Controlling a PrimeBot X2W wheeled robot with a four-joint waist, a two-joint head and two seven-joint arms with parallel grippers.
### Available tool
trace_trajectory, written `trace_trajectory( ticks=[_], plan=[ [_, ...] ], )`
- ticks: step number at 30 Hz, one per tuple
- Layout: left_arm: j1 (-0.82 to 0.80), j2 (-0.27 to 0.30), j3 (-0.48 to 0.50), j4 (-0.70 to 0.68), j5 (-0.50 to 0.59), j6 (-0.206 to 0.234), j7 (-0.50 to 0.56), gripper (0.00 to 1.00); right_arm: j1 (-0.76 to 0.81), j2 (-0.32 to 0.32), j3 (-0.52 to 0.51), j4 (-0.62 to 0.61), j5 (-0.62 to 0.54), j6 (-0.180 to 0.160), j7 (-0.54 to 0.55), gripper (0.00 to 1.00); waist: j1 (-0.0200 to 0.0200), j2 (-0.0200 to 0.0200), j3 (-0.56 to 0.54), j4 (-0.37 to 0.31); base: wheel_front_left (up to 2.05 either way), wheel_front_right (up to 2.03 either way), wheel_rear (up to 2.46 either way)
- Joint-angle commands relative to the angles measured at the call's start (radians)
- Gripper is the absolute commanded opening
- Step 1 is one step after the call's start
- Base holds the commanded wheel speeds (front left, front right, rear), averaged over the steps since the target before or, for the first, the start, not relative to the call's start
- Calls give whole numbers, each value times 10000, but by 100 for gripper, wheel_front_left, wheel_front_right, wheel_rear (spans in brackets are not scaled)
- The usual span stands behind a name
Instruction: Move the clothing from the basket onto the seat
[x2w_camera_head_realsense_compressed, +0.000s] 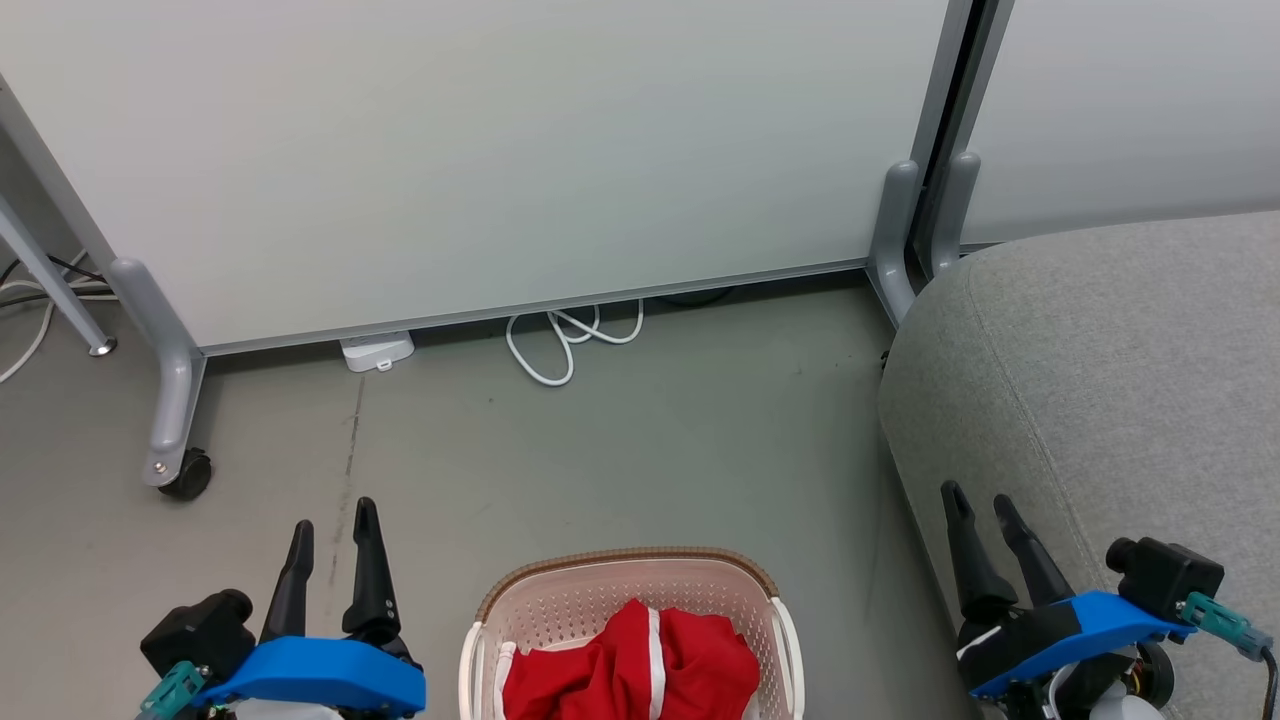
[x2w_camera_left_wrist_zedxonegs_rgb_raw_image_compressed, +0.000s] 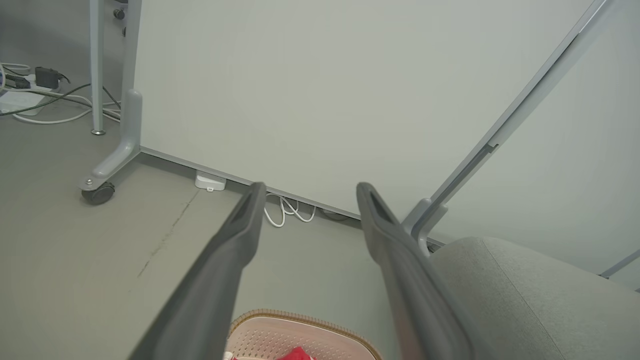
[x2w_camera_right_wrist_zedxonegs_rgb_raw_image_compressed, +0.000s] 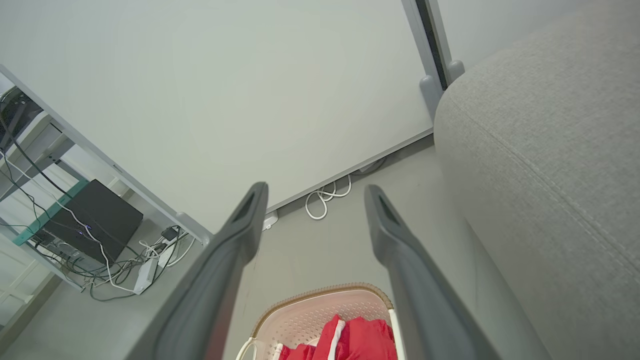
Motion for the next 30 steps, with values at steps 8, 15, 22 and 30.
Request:
trace_trajectory(
  ticks=[8,15,22,30],
  plan=[
    [-44,50,-144,156,909,13,-281,100,-234,-86,-9,25,-1092,20,-189,100,0,-1,-21,7,0,0,0],
    [-66,49,-227,301,1449,12,-438,100,-257,-91,-47,42,-1811,21,-292,100,0,-1,-44,11,0,0,0],
    [-78,32,-284,372,1844,9,-597,100,-257,-96,-53,95,-2375,22,-403,100,0,-1,-47,19,0,0,0],
    [-31,14,-365,351,2281,37,-762,100,-292,-99,70,188,-2930,23,-543,100,0,-1,-56,25,0,0,0]
  ],
)
